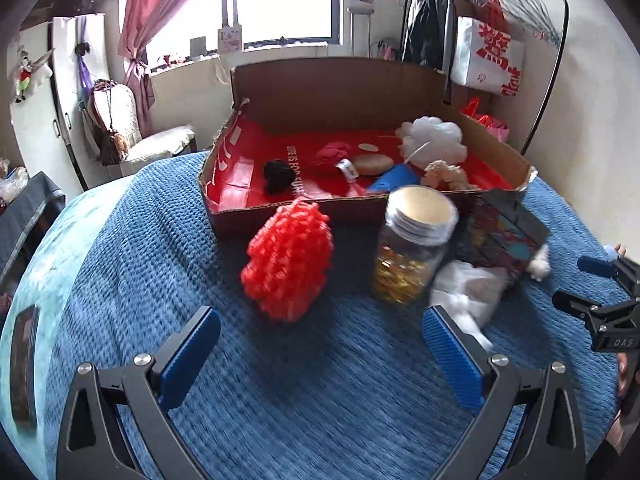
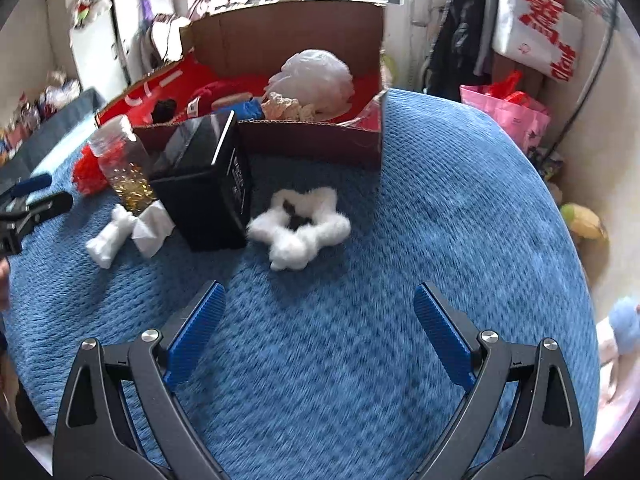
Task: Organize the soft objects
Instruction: 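Grasp the red mesh foam sleeve with the left tool while the right tool grasps the white star scrunchie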
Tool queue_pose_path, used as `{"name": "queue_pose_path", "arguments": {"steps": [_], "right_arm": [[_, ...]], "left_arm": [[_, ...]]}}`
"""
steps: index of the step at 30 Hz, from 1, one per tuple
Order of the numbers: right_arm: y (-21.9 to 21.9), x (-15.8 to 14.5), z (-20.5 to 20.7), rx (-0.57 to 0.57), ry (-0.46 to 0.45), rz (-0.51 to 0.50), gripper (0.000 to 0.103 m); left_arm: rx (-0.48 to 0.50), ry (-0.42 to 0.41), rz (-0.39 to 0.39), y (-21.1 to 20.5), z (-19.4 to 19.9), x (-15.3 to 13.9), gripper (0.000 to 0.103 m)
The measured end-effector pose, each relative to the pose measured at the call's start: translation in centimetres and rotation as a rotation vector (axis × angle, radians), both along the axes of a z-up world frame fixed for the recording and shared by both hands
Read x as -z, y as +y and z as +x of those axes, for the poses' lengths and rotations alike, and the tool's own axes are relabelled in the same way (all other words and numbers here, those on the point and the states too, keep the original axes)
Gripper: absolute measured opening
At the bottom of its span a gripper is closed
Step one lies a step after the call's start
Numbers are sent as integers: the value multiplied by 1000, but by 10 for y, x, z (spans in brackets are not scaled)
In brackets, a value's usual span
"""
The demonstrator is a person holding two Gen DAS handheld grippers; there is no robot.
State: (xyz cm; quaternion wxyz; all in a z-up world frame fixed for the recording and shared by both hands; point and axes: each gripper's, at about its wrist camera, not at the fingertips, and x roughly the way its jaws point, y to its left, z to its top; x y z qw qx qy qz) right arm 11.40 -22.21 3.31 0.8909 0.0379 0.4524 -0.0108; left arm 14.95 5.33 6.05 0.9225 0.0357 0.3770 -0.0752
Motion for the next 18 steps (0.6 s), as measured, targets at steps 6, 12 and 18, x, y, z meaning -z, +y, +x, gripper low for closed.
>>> {"name": "queue_pose_path", "arguments": {"steps": [6, 12, 18], "right_arm": [[-2, 10, 29, -82, 40, -30, 86], [-4, 16, 46, -149, 44, 10, 45], [-9, 9, 38, -150, -5, 71, 22]], "left_arm": [[40, 80, -28, 12, 34, 10, 99], [100, 129, -51, 11, 57, 21, 64], [74, 115, -100, 21, 54, 20, 48]]}}
